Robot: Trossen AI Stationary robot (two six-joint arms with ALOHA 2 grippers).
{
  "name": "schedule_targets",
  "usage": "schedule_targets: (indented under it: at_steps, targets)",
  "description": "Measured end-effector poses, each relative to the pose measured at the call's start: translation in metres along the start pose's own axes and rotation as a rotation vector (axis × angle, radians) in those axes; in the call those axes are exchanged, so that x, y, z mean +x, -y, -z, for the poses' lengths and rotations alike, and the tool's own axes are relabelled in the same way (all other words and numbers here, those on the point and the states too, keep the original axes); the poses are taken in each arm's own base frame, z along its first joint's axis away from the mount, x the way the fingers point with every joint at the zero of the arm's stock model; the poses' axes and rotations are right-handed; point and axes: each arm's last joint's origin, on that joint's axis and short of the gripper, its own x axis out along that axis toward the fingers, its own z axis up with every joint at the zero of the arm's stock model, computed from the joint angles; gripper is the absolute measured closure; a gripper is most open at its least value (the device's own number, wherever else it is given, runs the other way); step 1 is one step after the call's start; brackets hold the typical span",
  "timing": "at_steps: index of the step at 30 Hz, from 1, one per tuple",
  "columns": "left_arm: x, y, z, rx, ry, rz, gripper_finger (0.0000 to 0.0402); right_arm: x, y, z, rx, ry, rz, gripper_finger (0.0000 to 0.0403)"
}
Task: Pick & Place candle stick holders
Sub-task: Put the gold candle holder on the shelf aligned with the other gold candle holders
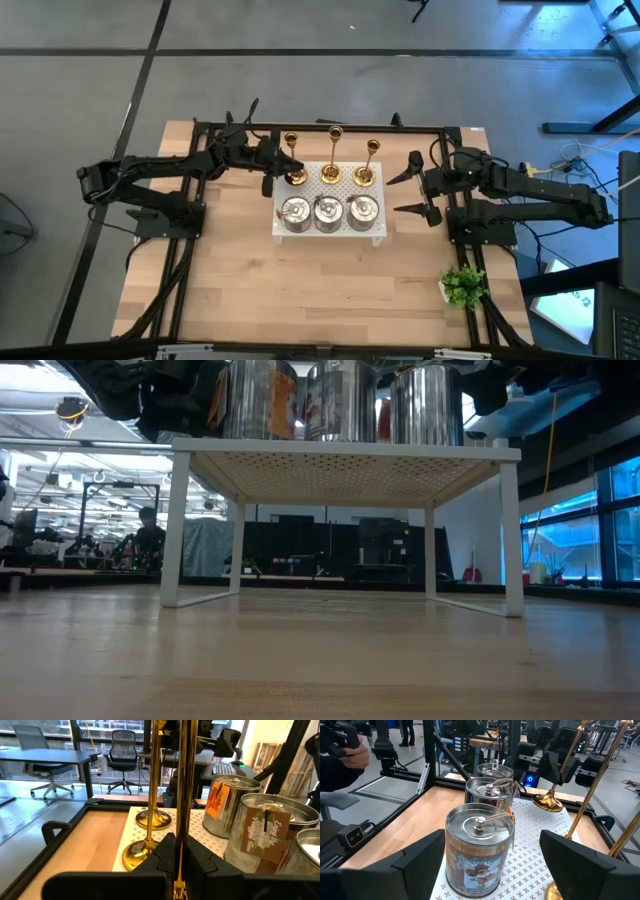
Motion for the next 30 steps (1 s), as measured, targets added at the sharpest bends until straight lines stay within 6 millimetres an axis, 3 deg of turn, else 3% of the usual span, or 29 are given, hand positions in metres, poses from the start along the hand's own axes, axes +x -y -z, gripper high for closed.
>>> schedule_targets:
  at_steps: [21, 30]
  targets:
    - [-0.0001, 0.0000, 0.0029, -0.030, -0.029, 0.001, 0.0393, 0.0000, 0.0000, 0.0000, -0.004, 0.000, 0.000, 0.0075]
    - [0.0041, 0.0091, 0.0029, 0.020, -0.029, 0.033, 0.0393, 0.0000, 0.0000, -0.0001, -0.010, 0.001, 0.001, 0.0075]
